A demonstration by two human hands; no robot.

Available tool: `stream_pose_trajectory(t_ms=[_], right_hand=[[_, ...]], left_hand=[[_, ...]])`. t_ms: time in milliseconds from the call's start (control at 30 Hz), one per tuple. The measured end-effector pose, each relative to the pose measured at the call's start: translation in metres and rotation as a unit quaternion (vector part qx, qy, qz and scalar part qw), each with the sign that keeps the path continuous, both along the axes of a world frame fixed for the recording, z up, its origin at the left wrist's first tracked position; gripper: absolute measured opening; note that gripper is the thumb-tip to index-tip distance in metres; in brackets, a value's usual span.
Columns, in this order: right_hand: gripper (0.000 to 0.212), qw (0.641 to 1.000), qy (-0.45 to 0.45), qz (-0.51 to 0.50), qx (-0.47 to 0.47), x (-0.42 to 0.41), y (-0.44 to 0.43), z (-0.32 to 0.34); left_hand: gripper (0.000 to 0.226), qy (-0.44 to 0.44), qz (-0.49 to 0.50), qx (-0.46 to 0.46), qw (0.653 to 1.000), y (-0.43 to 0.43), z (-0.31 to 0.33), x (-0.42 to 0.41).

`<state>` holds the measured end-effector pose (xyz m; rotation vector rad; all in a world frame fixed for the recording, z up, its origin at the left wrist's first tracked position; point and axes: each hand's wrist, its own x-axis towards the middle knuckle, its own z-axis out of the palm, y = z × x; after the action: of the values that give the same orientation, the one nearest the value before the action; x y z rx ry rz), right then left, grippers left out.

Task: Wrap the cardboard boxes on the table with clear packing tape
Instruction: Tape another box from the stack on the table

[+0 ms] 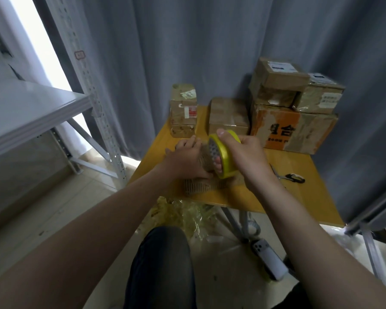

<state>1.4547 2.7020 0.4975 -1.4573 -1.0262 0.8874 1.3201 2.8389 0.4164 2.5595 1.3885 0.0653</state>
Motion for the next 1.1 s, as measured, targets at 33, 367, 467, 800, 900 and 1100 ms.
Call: stream_pose_trajectory(t_ms=[33, 367, 467, 800, 900, 1100], right_hand=[[0.042, 1.0, 0.006, -0.005, -0.014, 0.002, -0.009, -0.002], [0.032, 0.993, 0.061, -0.025, -0.093, -0.003, -0.052, -0.061], [0.032, 0.993, 0.048, -0.032, -0.105, -0.006, -0.053, -0.071], [0.072, 0.899, -0.436, 0.05, -0.004, 0.007, -0.04, -0.072], [0.092, 0.819, -0.526, 0.204, -0.103, 0.0, -0.023, -0.055], [0.086, 0.758, -0.592, 0.219, -0.163, 0.002, 0.026, -0.051]], left_hand=[[0.136, 0.005, 0.0, -0.002, 1.0, 0.001, 0.0, 0.0], [0.137, 0.045, -0.004, -0.022, 0.999, 0.002, 0.008, 0.001], [0.137, 0.047, -0.008, -0.022, 0.999, -0.001, 0.01, 0.0], [0.138, 0.03, -0.038, -0.002, 0.999, -0.002, 0.006, -0.002], [0.129, 0.031, -0.042, -0.013, 0.999, -0.002, 0.005, -0.001], [0.112, 0.044, -0.072, 0.011, 0.996, 0.004, 0.0, -0.003]])
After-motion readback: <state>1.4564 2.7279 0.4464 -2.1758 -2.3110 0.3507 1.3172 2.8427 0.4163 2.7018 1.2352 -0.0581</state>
